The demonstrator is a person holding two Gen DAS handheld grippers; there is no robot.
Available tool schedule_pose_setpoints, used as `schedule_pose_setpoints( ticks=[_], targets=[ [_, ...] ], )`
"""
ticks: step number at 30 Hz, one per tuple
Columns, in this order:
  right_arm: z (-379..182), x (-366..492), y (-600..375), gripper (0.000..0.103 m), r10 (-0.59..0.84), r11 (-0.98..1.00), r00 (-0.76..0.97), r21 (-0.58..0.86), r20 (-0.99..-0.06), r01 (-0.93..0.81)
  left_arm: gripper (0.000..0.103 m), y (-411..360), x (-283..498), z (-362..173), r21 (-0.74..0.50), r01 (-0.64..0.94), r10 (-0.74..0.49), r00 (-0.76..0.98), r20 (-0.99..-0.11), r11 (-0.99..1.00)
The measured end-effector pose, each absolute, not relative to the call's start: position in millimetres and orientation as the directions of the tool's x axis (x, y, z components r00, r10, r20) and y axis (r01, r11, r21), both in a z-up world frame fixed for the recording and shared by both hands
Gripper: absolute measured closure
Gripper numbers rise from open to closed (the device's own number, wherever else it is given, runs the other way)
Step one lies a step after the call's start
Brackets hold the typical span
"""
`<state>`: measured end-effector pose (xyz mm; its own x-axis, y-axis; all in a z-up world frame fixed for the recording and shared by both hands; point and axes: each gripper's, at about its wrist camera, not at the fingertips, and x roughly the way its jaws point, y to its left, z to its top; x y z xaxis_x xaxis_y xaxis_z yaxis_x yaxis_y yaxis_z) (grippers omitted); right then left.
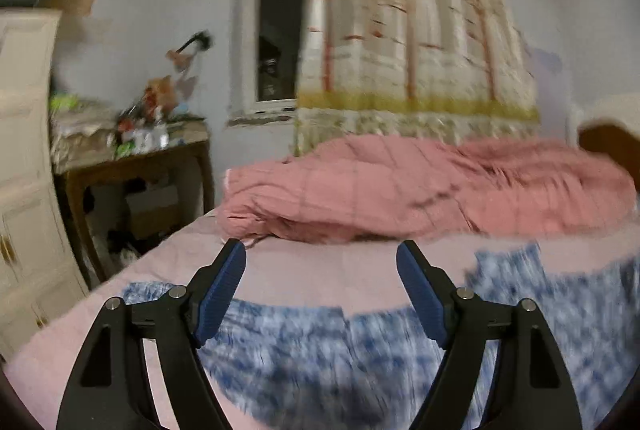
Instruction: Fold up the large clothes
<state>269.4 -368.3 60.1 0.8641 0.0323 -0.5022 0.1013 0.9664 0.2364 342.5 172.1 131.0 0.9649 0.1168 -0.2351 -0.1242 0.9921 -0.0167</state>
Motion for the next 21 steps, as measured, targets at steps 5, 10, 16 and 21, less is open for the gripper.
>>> schedule_pose_setpoints(
  ticks=[5, 10, 16, 21],
  targets=[
    [101, 301, -305, 0.036, 0.0, 0.979, 0.924, 0.188, -0.383, 0.078, 0.021, 234, 412, 78, -0.018, -0.361, 0.328, 0.866, -0.377, 0.932],
    [63, 360, -268, 0.033, -0.13, 0.981, 0.911, 0.083, -0.39, 0.176, 0.028, 289, 427, -3, -0.051, -0.38, 0.299, 0.797, -0.525, 0.924],
    [1, 388, -253, 0.034, -0.024, 0.995, 0.824, 0.064, -0.566, 0.073, 0.026, 342, 439, 3, -0.15, -0.511, 0.321, 0.715, -0.621, 0.846],
    [8, 371, -259, 0.033, 0.028, 0.995, 0.858, 0.098, -0.512, 0.025, 0.026, 406, 437, -26, -0.333, -0.568, 0.194, 0.674, -0.712, 0.753]
  ],
)
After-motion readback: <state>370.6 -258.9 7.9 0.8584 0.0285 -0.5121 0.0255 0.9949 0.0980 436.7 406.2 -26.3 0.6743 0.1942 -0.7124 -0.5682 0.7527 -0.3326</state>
